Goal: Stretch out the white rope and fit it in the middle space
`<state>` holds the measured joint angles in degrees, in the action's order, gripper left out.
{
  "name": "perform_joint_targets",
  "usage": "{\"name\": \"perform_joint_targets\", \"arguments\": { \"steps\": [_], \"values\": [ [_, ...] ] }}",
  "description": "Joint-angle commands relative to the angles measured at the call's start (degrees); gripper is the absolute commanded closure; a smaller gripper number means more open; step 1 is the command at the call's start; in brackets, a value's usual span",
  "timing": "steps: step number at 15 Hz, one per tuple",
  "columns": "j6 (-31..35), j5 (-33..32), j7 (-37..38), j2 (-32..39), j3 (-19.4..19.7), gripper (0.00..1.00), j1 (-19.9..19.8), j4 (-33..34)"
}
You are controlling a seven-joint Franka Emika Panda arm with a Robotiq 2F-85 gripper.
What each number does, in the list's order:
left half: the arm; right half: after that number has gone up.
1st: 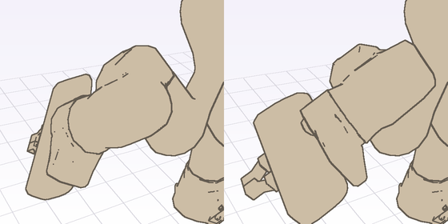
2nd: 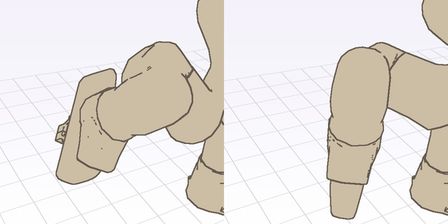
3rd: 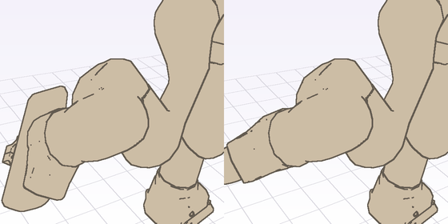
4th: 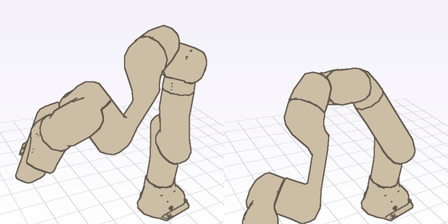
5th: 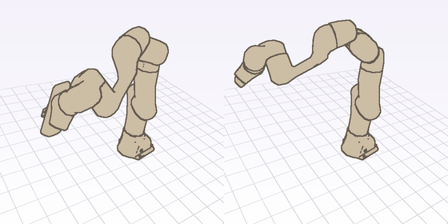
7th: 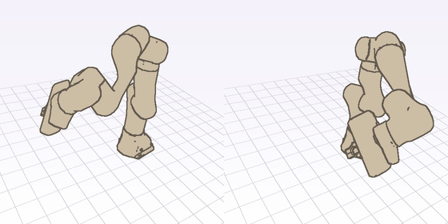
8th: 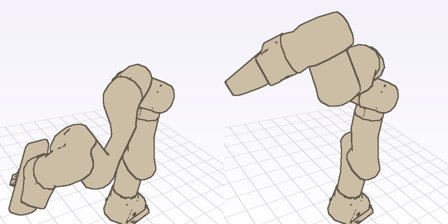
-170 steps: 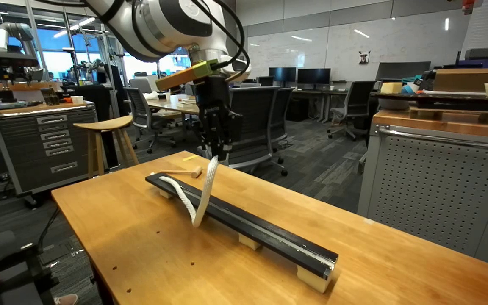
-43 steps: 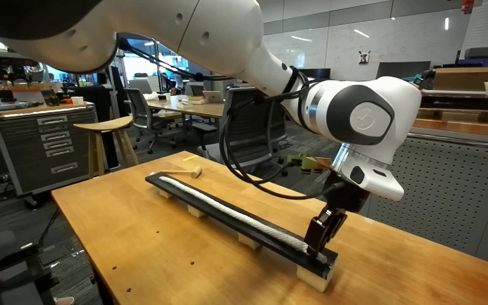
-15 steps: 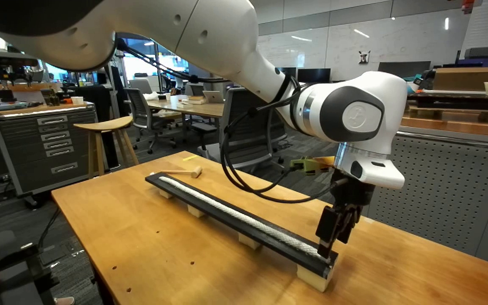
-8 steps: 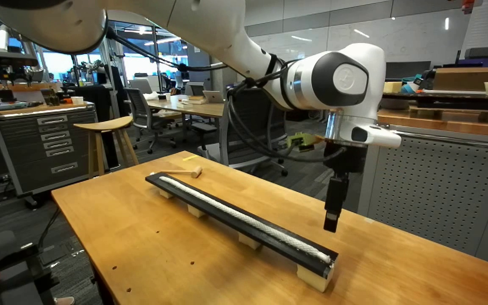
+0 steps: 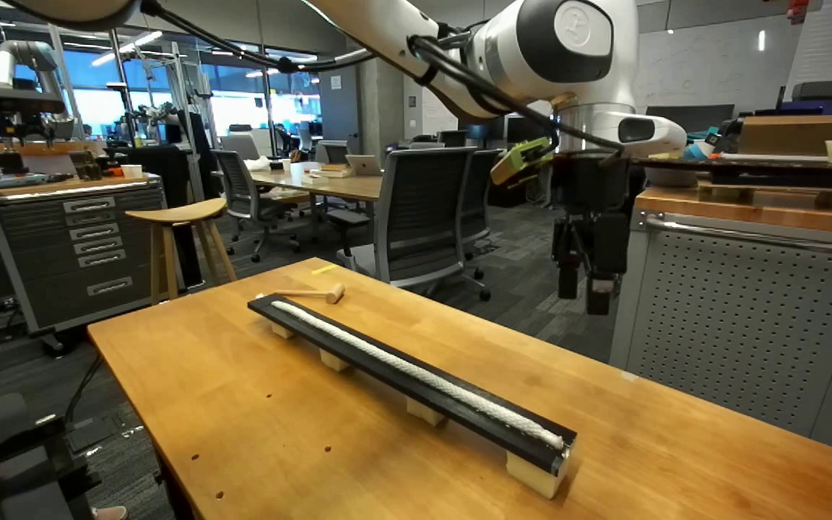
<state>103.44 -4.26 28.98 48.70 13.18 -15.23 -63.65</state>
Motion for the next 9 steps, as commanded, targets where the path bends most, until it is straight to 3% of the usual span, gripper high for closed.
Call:
{"name": "perform_joint_targets", "arguments": {
  "steps": [1, 2, 9],
  "values": [
    [0.3, -3.4, -8.1, -6.2, -0.3, 0.0, 1.7, -6.6],
    [0.0, -1.5, -4.3, -1.9, 0.0, 0.0, 0.8, -1.7],
    [0.1, -1.6, -4.6, -1.7, 0.0, 0.0, 0.9, -2.2]
  ]
}}
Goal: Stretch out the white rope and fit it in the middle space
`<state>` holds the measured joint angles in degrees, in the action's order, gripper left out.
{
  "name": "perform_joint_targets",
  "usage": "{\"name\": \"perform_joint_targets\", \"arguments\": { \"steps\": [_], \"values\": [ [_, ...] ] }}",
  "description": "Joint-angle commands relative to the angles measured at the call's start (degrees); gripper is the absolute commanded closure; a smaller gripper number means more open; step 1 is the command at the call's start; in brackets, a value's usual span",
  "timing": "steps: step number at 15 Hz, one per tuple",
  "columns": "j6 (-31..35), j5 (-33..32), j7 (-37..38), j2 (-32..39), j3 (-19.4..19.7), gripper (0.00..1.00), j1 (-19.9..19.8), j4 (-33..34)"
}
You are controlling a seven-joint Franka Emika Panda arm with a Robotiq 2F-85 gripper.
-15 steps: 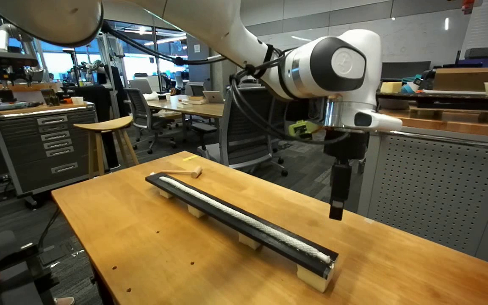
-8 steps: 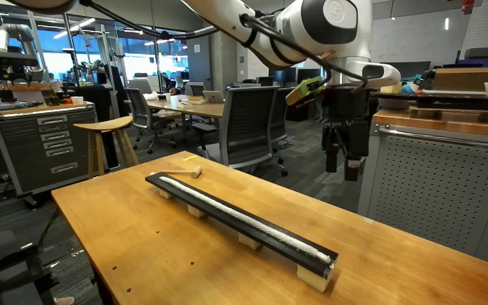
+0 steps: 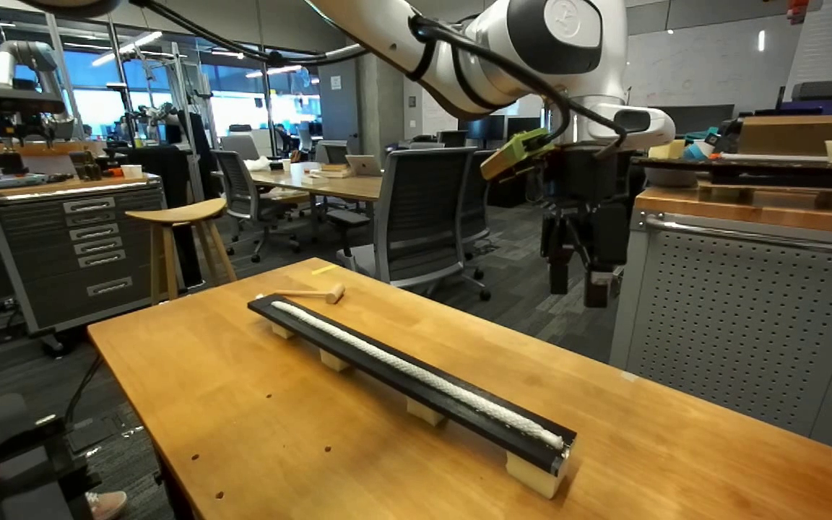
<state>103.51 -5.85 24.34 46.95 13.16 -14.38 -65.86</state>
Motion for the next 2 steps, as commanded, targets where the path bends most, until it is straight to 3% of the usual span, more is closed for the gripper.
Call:
{"name": "perform_joint_targets", "arguments": {
  "steps": [1, 2],
  "values": [
    [0.0, 0.0, 0.0, 0.0, 0.0, 0.0, 0.0, 0.0],
    [0.0, 0.0, 0.0, 0.0, 0.0, 0.0, 0.0, 0.0]
  ]
}}
